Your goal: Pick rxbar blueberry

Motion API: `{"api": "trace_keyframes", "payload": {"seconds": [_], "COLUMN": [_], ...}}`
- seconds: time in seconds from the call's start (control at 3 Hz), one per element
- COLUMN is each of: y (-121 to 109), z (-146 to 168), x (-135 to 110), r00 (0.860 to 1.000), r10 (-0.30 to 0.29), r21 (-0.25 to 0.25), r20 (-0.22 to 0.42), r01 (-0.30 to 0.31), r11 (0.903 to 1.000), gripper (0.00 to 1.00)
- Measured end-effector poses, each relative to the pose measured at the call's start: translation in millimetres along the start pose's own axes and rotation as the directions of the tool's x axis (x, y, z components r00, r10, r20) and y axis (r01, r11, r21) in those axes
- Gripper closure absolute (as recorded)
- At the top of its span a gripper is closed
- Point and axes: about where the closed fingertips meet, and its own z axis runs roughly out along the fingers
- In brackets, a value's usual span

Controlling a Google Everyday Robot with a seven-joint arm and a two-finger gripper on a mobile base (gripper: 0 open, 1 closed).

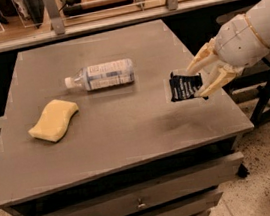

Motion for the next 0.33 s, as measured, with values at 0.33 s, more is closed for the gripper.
{"api": "trace_keyframes", "payload": {"seconds": [0.33], "y": [0.1], "z": [0.2], "x": [0.6], "r00": [1.0], "r10": [-0.001], "r21": [-0.001], "r20": [-0.003], "r01": [0.001], "r11": [1.0], "gripper": [1.0]}}
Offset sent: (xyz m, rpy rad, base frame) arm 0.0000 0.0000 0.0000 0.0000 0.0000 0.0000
